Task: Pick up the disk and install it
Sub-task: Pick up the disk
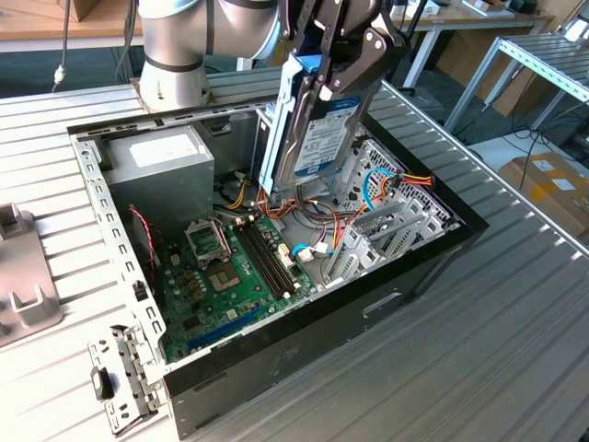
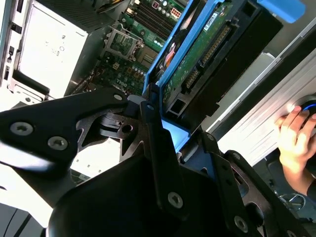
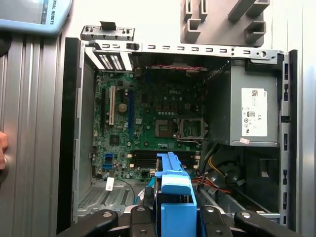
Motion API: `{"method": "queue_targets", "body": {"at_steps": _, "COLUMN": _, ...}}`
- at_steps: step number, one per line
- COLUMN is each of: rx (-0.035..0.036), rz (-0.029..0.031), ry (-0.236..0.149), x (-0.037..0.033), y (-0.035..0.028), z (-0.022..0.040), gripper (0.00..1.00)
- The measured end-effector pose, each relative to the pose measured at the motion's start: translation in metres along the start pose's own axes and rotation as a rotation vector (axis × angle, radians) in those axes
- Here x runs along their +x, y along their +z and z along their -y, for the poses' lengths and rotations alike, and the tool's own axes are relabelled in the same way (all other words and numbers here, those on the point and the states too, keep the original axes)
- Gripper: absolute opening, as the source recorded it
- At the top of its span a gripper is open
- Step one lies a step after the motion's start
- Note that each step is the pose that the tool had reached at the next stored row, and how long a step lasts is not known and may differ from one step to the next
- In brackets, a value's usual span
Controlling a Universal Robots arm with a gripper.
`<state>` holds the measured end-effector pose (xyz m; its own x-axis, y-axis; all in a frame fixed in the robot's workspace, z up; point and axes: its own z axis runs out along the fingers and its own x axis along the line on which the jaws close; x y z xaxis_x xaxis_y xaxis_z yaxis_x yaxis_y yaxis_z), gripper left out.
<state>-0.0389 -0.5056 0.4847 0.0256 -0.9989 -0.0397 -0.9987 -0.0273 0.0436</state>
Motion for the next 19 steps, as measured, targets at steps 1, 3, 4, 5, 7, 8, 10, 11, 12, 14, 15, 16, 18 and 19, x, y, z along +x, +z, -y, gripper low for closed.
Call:
{"method": "queue_targets", "body": {"at_steps": 1, "rx": 0.0, "rz": 0.0, "ry": 0.0, "x": 0.0006, "y": 0.0, "z": 0.0001, "gripper": 0.37}}
{"method": "queue_targets", "body": {"at_steps": 3, "rx": 0.0, "rz": 0.0001, "ry": 0.0, "x": 0.0015, "y": 0.0, "z": 0.0002, "gripper": 0.37}}
{"method": "queue_targets", "body": {"at_steps": 4, "rx": 0.0, "rz": 0.0, "ry": 0.0, "x": 0.002, "y": -0.0001, "z": 0.0002, "gripper": 0.37}}
{"method": "queue_targets", "body": {"at_steps": 5, "rx": 0.0, "rz": 0.0, "ry": 0.0, "x": 0.0025, "y": -0.0001, "z": 0.0003, "gripper": 0.37}}
{"method": "queue_targets", "body": {"at_steps": 7, "rx": 0.0, "rz": -0.0001, "ry": 0.0, "x": 0.0035, "y": -0.0001, "z": 0.0004, "gripper": 0.37}}
{"method": "queue_targets", "body": {"at_steps": 8, "rx": 0.0, "rz": 0.0, "ry": 0.0, "x": 0.004, "y": -0.0001, "z": 0.0005, "gripper": 0.37}}
{"method": "queue_targets", "body": {"at_steps": 10, "rx": 0.0, "rz": 0.0, "ry": 0.0, "x": 0.0055, "y": -0.0002, "z": 0.0006, "gripper": 0.37}}
{"method": "queue_targets", "body": {"at_steps": 11, "rx": 0.0, "rz": 0.0, "ry": 0.0, "x": 0.0059, "y": -0.0002, "z": 0.0007, "gripper": 0.37}}
{"method": "queue_targets", "body": {"at_steps": 12, "rx": 0.0, "rz": 0.0, "ry": 0.0, "x": 0.0066, "y": -0.0002, "z": 0.0008, "gripper": 0.37}}
{"method": "queue_targets", "body": {"at_steps": 14, "rx": 0.0, "rz": 0.0, "ry": 0.0, "x": 0.0076, "y": -0.0003, "z": 0.0009, "gripper": 0.37}}
{"method": "queue_targets", "body": {"at_steps": 15, "rx": 0.0, "rz": 0.0, "ry": 0.0, "x": 0.008, "y": -0.0003, "z": 0.0009, "gripper": 0.37}}
{"method": "queue_targets", "body": {"at_steps": 16, "rx": 0.0, "rz": 0.0001, "ry": 0.0, "x": 0.0087, "y": -0.0002, "z": 0.001, "gripper": 0.37}}
{"method": "queue_targets", "body": {"at_steps": 18, "rx": 0.0, "rz": 0.0, "ry": 0.0, "x": 0.0099, "y": -0.0003, "z": 0.0011, "gripper": 0.37}}
{"method": "queue_targets", "body": {"at_steps": 19, "rx": 0.0, "rz": 0.0, "ry": 0.0, "x": 0.0104, "y": -0.0003, "z": 0.0011, "gripper": 0.37}}
